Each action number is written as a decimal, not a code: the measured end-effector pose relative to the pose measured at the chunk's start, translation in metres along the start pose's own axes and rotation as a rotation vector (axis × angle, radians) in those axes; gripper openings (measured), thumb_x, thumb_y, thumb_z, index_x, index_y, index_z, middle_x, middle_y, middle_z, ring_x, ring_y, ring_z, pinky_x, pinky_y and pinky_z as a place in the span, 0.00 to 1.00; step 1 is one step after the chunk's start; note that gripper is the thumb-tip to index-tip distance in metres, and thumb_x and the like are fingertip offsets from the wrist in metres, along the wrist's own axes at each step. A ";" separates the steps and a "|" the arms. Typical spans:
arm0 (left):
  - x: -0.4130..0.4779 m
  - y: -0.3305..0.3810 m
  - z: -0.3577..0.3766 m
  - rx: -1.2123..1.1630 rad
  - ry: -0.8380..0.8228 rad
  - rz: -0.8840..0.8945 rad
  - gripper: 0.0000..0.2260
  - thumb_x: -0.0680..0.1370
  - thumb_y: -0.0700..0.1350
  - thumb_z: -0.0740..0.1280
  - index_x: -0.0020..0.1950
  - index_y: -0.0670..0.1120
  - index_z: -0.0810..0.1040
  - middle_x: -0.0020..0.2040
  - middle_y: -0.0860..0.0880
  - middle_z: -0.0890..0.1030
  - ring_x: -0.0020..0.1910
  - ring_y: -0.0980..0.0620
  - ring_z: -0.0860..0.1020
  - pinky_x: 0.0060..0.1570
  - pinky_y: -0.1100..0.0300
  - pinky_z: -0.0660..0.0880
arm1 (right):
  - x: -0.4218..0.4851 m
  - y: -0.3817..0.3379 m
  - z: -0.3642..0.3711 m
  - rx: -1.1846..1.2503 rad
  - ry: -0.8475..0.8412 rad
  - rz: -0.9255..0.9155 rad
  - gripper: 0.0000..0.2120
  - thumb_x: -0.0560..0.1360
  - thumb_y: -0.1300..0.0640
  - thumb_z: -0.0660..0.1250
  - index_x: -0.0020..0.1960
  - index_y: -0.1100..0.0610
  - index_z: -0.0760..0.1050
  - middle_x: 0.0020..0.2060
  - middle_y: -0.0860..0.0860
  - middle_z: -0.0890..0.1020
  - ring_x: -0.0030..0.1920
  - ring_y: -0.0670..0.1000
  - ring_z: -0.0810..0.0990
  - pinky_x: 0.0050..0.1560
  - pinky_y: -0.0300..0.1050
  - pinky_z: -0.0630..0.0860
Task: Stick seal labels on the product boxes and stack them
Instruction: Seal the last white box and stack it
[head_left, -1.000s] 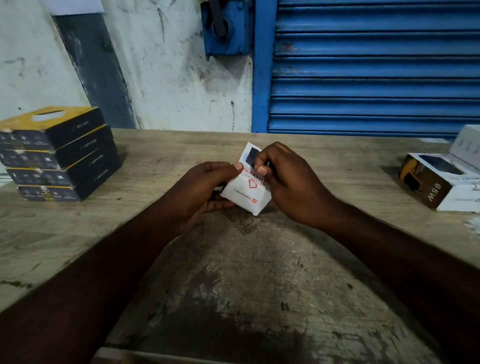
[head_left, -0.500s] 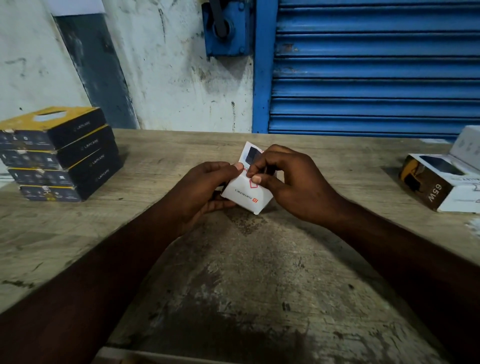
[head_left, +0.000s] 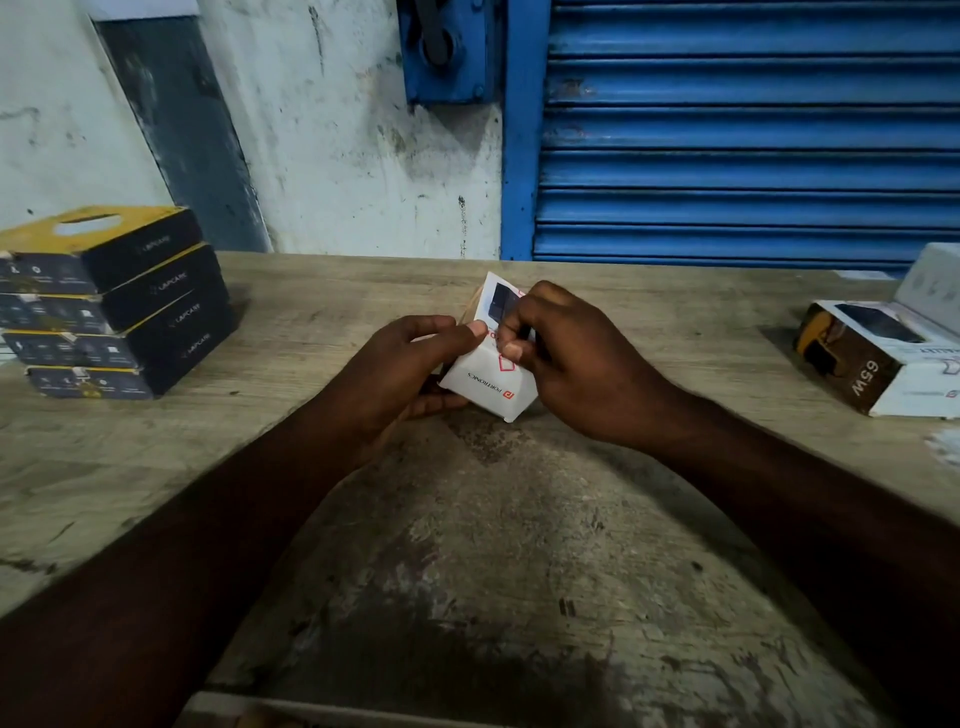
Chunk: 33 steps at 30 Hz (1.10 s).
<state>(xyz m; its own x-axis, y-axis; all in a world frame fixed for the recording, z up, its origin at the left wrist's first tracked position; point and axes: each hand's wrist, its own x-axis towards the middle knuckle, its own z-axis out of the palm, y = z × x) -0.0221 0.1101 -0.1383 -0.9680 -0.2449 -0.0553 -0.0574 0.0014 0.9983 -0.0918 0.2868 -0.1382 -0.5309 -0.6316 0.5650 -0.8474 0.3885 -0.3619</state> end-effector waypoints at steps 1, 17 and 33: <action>0.000 0.000 0.000 0.003 0.000 0.000 0.22 0.76 0.52 0.73 0.66 0.44 0.77 0.54 0.44 0.86 0.53 0.48 0.85 0.52 0.51 0.82 | -0.001 0.000 0.001 -0.027 0.000 -0.012 0.02 0.77 0.56 0.63 0.47 0.51 0.74 0.46 0.47 0.73 0.47 0.48 0.73 0.45 0.46 0.70; -0.005 0.004 0.005 -0.038 -0.053 -0.023 0.07 0.79 0.51 0.68 0.49 0.49 0.81 0.43 0.49 0.87 0.45 0.52 0.86 0.50 0.54 0.83 | -0.004 -0.003 0.006 -0.118 0.042 0.019 0.10 0.73 0.66 0.65 0.48 0.52 0.72 0.48 0.51 0.72 0.49 0.54 0.72 0.48 0.55 0.71; -0.002 0.002 0.003 -0.056 -0.007 -0.013 0.07 0.79 0.50 0.70 0.50 0.47 0.82 0.46 0.48 0.87 0.49 0.51 0.85 0.50 0.54 0.83 | -0.001 0.001 0.004 0.166 0.106 0.077 0.08 0.78 0.55 0.63 0.50 0.58 0.76 0.45 0.48 0.80 0.44 0.42 0.74 0.46 0.36 0.68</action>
<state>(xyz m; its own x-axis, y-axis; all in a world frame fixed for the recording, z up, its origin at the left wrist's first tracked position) -0.0209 0.1137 -0.1365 -0.9689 -0.2376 -0.0687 -0.0569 -0.0560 0.9968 -0.0919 0.2851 -0.1422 -0.5991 -0.5273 0.6026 -0.7961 0.3115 -0.5189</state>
